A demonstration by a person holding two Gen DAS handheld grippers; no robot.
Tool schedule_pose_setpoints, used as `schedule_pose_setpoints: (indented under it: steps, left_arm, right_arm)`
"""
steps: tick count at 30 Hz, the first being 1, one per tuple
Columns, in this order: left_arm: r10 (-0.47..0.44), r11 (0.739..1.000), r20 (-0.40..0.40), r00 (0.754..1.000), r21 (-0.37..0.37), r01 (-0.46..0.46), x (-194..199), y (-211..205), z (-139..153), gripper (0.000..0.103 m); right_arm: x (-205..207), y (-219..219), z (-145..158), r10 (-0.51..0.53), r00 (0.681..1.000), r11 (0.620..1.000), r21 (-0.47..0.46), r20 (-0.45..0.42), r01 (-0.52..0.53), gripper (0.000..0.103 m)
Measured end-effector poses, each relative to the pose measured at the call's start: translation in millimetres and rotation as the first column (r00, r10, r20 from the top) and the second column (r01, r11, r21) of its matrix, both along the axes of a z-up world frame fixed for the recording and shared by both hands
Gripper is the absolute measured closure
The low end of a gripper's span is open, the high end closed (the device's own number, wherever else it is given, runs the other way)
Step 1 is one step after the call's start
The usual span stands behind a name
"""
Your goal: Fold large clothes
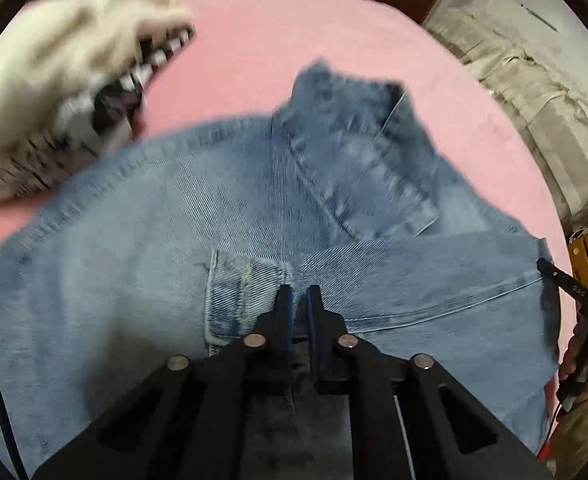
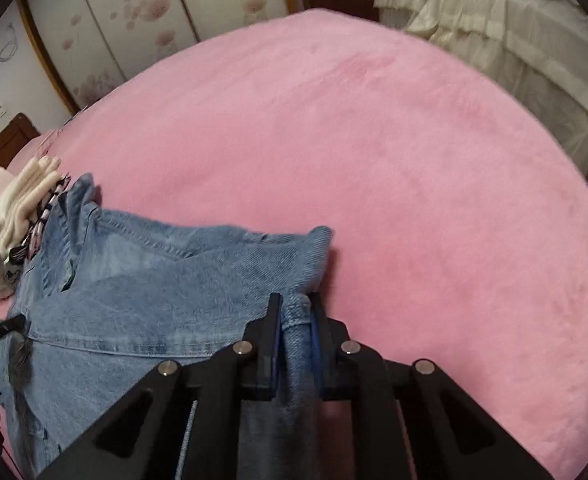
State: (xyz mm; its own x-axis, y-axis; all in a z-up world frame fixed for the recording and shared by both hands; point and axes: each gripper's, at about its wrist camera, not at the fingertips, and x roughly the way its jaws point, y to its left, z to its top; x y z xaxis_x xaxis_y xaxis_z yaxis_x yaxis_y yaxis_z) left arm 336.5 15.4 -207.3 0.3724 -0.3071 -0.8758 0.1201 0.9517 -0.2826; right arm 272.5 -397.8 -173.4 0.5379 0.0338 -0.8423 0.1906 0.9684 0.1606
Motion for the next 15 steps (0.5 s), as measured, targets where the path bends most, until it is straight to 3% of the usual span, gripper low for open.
schedule_pose_setpoints:
  steps: [3, 8, 11, 15]
  left_arm:
    - [-0.009, 1.0, 0.01, 1.0, 0.022, 0.009, -1.6, -4.0, -1.1, 0.098]
    - [-0.013, 1.0, 0.024, 1.0, 0.002, 0.013, -19.2, -1.7, 28.2, 0.09]
    - [-0.012, 1.0, 0.101, 0.995, 0.023, 0.01, -46.7, -2.5, 50.1, 0.083]
    - [-0.003, 1.0, 0.133, 0.991, -0.015, 0.005, -87.4, -8.2, 61.5, 0.083]
  right_arm:
    - [-0.8, -6.1, -8.6, -0.01, 1.0, 1.0, 0.023, -0.026, 0.011, 0.088]
    - [-25.3, -13.2, 30.1, -0.064, 0.997, 0.996, 0.066, 0.036, 0.062, 0.074]
    - [-55.9, 8.4, 56.3, 0.01, 0.995, 1.0, 0.013, 0.103, -0.011, 0.074]
    - [-84.6, 58.5, 58.8, 0.142, 0.985, 0.989, -0.065, 0.095, -0.136, 0.074]
